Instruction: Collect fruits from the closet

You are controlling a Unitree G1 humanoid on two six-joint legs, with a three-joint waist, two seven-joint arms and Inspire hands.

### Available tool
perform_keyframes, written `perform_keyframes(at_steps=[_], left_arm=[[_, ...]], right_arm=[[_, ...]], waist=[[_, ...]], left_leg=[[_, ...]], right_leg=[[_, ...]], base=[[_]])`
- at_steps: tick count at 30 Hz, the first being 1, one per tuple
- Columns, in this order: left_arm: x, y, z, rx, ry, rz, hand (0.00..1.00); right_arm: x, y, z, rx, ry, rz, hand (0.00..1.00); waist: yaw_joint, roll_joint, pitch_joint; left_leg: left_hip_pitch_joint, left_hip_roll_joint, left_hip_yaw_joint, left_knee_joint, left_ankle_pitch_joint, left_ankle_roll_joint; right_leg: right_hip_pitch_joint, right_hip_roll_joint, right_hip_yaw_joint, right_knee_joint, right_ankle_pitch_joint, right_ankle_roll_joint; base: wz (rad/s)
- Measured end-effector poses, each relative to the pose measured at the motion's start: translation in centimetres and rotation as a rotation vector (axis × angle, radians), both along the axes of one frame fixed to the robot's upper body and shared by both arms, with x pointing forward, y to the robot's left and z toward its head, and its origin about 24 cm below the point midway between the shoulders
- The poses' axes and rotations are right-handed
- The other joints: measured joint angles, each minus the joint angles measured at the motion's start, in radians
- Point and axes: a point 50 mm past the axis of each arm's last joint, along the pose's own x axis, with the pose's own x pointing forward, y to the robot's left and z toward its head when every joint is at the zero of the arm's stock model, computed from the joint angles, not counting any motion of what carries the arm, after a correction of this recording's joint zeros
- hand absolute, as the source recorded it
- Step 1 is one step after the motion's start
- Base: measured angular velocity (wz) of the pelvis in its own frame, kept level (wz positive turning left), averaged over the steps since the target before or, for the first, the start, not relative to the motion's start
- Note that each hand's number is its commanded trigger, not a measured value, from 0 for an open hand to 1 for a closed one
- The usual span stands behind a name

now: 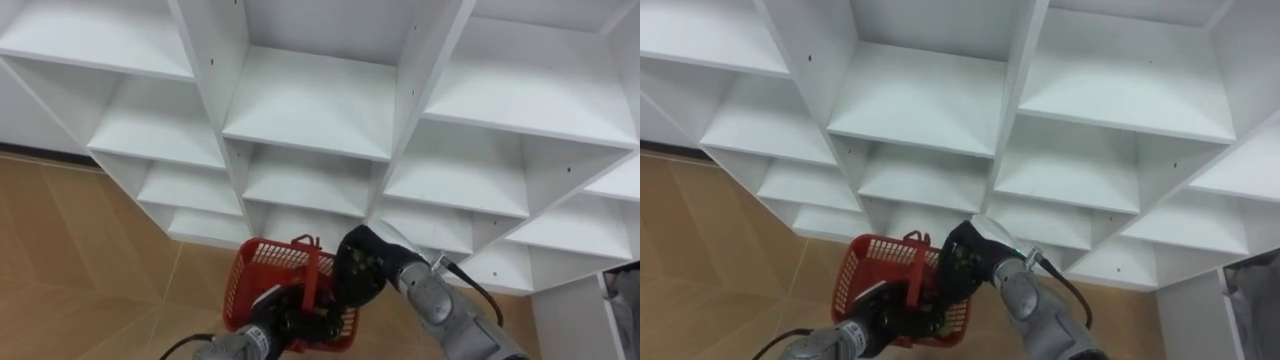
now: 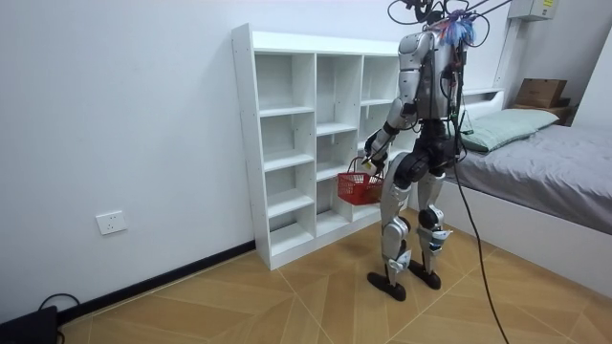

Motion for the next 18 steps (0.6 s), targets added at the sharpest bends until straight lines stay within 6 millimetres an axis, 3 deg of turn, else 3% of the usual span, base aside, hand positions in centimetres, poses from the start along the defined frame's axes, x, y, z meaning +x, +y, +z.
perform_keyframes(at_steps=[1,2,3,10,18], left_arm=[[0.03,-0.08,0.02,0.000,-0.002,-0.003,1.00],[0.03,-0.12,0.02,0.008,-0.005,-0.013,1.00],[0.03,-0.12,0.02,0.008,-0.005,-0.014,1.00],[0.31,-0.16,0.08,0.011,-0.008,-0.017,1.00],[0.77,-0.15,0.21,0.016,-0.014,-0.019,1.00]], right_arm=[[0.29,0.21,0.27,-0.013,-0.016,0.014,0.41],[0.55,0.45,0.52,-0.016,-0.028,0.023,0.25],[0.65,0.60,0.63,-0.018,-0.034,0.027,0.00],[0.81,1.20,0.88,-0.021,-0.044,0.049,0.00],[0.94,1.16,0.99,-0.027,-0.053,0.050,0.00]], waist=[[0.001,-0.001,0.0011],[0.001,-0.001,0.0013],[0.001,-0.001,0.0016],[0.002,-0.006,0.0079],[0.002,-0.007,0.0083]], left_leg=[[-0.001,0.000,-0.003,0.001,0.000,0.000],[-0.002,-0.001,-0.006,0.002,0.000,0.000],[-0.002,-0.001,-0.007,0.002,0.000,0.000],[-0.008,-0.001,-0.012,0.003,0.000,0.000],[-0.007,-0.002,-0.012,0.003,0.000,0.000]], right_leg=[[0.000,0.000,-0.003,0.000,0.000,0.000],[0.001,0.000,-0.005,0.000,0.000,0.000],[0.001,0.000,-0.006,0.000,0.000,0.000],[0.000,-0.001,-0.016,-0.001,0.000,0.000],[0.000,-0.001,-0.016,0.000,0.000,0.000]], base=[[0.08],[0.07],[0.04],[0.02],[0.00]])
